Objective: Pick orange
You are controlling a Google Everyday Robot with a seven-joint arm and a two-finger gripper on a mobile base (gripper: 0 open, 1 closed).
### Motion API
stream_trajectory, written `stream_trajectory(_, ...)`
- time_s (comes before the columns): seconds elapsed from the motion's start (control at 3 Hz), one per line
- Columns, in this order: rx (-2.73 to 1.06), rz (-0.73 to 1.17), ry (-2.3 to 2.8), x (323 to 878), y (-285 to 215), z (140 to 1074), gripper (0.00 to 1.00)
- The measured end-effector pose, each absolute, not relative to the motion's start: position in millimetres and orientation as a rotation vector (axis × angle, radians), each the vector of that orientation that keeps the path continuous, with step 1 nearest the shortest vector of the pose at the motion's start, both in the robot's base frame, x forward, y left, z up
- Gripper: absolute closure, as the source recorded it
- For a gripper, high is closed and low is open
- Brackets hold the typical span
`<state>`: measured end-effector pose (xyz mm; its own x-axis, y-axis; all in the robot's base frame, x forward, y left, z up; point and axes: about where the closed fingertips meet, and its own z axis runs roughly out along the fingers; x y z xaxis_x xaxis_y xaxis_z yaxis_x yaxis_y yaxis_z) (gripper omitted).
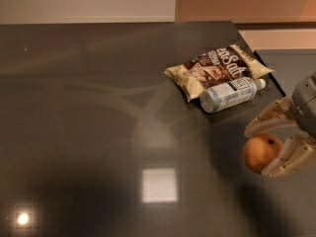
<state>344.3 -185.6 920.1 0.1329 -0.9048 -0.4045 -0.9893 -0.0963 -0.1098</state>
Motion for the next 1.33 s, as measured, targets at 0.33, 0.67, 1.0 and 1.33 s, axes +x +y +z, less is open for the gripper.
stream_trajectory(0.33,-2.094,0.342,1.830,347.5,-179.3,947.5,1.00)
stream_trajectory(0.67,-2.091,0.352,1.781,364.3,-173.2,986.9,1.00)
stream_trajectory(1.0,-2.064,0.310,1.767,372.1,-170.5,992.3,1.00)
stream_trajectory(1.33,-2.043,0.280,1.757,377.6,-168.3,995.9,1.00)
